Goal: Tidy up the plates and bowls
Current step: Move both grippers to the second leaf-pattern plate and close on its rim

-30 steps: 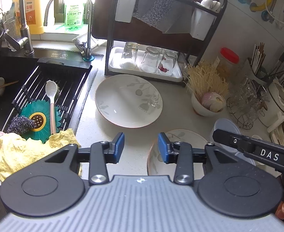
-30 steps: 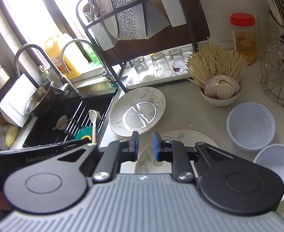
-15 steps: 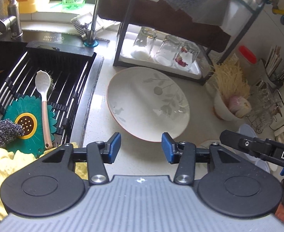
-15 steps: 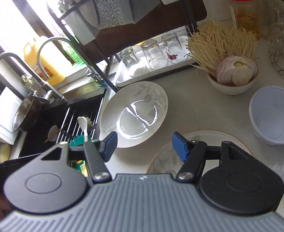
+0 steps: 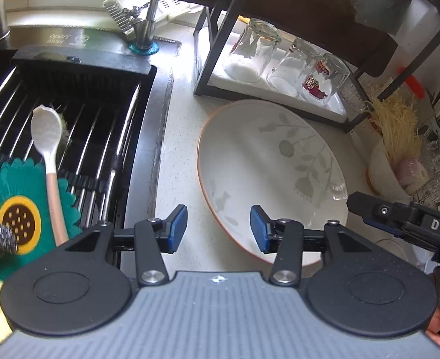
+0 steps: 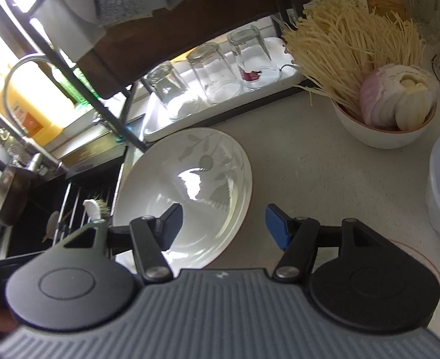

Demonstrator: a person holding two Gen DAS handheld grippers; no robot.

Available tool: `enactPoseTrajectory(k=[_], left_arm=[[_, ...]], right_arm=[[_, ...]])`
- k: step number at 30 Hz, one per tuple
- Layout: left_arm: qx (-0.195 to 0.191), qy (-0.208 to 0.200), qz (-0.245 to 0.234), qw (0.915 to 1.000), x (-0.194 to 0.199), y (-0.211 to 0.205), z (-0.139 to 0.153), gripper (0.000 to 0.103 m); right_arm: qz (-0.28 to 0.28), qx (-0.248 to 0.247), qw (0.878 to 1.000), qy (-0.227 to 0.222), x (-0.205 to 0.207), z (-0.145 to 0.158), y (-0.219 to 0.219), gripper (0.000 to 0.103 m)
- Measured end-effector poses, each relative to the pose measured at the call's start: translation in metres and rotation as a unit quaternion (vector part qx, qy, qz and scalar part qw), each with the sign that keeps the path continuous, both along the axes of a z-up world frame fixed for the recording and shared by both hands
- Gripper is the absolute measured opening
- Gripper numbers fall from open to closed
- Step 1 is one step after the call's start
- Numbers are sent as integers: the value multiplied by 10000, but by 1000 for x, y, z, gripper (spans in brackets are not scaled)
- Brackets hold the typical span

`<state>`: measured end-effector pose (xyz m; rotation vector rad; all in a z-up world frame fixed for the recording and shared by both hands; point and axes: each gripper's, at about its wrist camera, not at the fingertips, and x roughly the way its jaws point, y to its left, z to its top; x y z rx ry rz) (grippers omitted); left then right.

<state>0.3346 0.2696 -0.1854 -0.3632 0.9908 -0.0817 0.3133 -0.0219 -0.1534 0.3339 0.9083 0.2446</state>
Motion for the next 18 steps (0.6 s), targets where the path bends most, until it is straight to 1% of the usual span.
enactPoseTrajectory(k=[5,8,9,10,13,15,18], left_arm=[[141,-107,-3,9998,17,5,0,51],[14,-50,-47,10000,28,9,-4,51],[-27,-37,-58,10000,31,10,-5,49],[-41,-21,-90,9999,34,11,-6,43],[0,-11,-158,9999,42,12,-8,36],[-65,6,-183,9998,47,15,-10,33],[-159,47,-254,9995,52,17,-16,32]], right_arm=[[-116,-119,9999,6,15,-8,6,64],[-171,-105,9998,30,21,-13,7,63],[-186,-122,9997,49,23,-15,8,63],[-183,-126,9997,75,25,-17,9,63],[-110,-100,9998,113,30,-21,10,61],[-126,-126,9998,122,32,-24,11,59],[-206,-132,9996,141,36,-27,10,51]])
